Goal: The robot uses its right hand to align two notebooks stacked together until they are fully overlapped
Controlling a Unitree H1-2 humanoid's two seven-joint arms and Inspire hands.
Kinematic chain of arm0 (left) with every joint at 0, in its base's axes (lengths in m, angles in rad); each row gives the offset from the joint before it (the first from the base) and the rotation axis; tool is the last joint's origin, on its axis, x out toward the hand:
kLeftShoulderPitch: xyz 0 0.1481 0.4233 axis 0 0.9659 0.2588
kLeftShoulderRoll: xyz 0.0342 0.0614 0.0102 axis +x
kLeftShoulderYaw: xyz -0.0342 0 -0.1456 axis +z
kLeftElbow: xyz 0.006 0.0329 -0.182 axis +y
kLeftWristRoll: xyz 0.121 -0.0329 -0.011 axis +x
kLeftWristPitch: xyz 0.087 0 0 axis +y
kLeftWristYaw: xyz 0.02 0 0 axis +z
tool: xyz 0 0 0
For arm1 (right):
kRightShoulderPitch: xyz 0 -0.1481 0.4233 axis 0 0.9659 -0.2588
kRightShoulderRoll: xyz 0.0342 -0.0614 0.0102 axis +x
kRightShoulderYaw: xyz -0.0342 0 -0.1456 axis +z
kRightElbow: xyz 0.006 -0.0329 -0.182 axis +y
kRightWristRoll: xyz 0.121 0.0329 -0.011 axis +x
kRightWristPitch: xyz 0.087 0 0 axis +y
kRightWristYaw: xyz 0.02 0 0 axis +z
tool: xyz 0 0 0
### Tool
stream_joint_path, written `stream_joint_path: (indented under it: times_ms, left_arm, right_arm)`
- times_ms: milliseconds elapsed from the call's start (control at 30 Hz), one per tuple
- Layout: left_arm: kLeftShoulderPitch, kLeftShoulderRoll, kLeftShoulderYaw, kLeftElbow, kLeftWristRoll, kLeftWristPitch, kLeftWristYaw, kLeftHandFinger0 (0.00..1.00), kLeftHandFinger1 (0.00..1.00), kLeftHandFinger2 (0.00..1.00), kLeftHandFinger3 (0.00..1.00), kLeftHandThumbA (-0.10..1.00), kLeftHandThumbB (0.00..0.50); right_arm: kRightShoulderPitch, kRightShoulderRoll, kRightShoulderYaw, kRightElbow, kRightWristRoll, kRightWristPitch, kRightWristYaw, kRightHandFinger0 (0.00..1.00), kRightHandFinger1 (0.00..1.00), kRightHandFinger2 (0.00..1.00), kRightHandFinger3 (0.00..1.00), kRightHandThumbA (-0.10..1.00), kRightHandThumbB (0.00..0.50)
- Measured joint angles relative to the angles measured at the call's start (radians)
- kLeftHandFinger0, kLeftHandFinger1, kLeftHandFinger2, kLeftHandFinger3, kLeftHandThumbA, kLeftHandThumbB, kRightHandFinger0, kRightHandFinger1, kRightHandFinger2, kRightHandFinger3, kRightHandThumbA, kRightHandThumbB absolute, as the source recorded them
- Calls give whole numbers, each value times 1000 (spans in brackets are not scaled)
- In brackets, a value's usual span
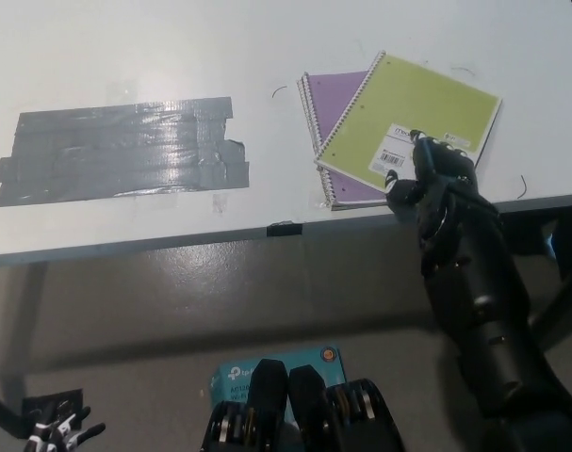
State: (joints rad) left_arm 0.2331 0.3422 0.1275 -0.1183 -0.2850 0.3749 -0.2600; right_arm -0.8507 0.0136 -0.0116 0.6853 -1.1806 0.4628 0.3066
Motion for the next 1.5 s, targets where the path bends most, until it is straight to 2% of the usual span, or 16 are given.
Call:
stream_joint_path:
  times_ms: [100, 200, 267, 300, 433, 633, 700, 767, 867, 1000, 1067, 1267, 1300, 1333, 1367, 1500]
  left_arm:
    - [-7, 0, -2, -1, 0, 0, 0, 402, 638, 891, 1000, 1000, 500]
    - [-10, 0, -2, -2, 0, 0, 0, 445, 666, 896, 1000, 1000, 500]
    - [-11, 0, -3, -2, 0, 0, 0, 434, 652, 888, 1000, 1000, 500]
    - [-11, 0, -4, -2, 0, 0, 0, 409, 651, 870, 1000, 1000, 500]
    - [-11, 1, -5, -3, 1, 0, 0, 413, 653, 844, 1000, 1000, 500]
    - [-12, 2, -6, -3, 1, 0, 0, 342, 603, 800, 1000, 1000, 500]
    - [-12, 3, -7, -3, 1, 0, 0, 352, 596, 788, 1000, 1000, 500]
    - [-12, 5, -8, -3, 2, 0, 0, 425, 609, 756, 1000, 1000, 500]
    - [-12, 5, -8, -3, 2, 0, 0, 428, 622, 751, 1000, 1000, 500]
    - [-12, 5, -9, -4, 3, 0, 0, 338, 587, 742, 1000, 1000, 500]
    - [-12, 5, -9, -4, 3, 0, 0, 387, 606, 738, 1000, 1000, 500]
    - [-13, 9, -10, -4, 4, 1, 0, 412, 629, 734, 1000, 1000, 500]
    - [-13, 9, -10, -4, 4, 1, 0, 404, 623, 724, 1000, 1000, 500]
    - [-13, 9, -10, -4, 4, 1, 0, 350, 600, 720, 1000, 1000, 500]
    - [-14, 9, -10, -4, 4, 1, 0, 345, 599, 720, 1000, 1000, 500]
    - [-15, 9, -10, -4, 6, 1, 0, 429, 632, 727, 1000, 1000, 500]
  right_arm:
    - [13, -10, 43, -6, -7, 0, 0, 1000, 1000, 1000, 1000, 1000, 428]
    - [25, -20, 84, -14, -7, 0, 0, 1000, 1000, 1000, 1000, 1000, 451]
    - [30, -36, 143, -15, -5, 0, 0, 1000, 1000, 1000, 1000, 1000, 459]
    - [32, -39, 157, -16, -5, 0, 0, 1000, 1000, 1000, 1000, 1000, 498]
    - [46, -75, 255, -33, 14, -9, 9, 1000, 1000, 1000, 1000, 1000, 499]
    - [65, -136, 376, -87, 39, -20, 46, 1000, 1000, 1000, 1000, 1000, 497]
    - [70, -151, 398, -99, 48, -24, 52, 1000, 1000, 1000, 1000, 1000, 490]
    - [80, -176, 430, -118, 58, -35, 58, 1000, 1000, 1000, 1000, 1000, 496]
    - [90, -213, 463, -138, 72, -54, 62, 1000, 1000, 1000, 1000, 1000, 500]
    - [93, -246, 490, -146, 87, -80, 62, 1000, 1000, 1000, 1000, 1000, 494]
    - [94, -262, 500, -147, 102, -98, 62, 1000, 1000, 1000, 1000, 1000, 500]
    - [101, -298, 515, -154, 137, -155, 47, 1000, 1000, 1000, 1000, 1000, 500]
    - [104, -306, 520, -157, 142, -167, 44, 1000, 1000, 1000, 1000, 1000, 488]
    - [106, -315, 525, -159, 146, -179, 39, 1000, 1000, 1000, 1000, 1000, 496]
    - [107, -322, 532, -160, 147, -191, 34, 1000, 1000, 1000, 1000, 1000, 497]
    - [109, -355, 564, -160, 149, -246, 9, 1000, 1000, 1000, 1000, 1000, 500]
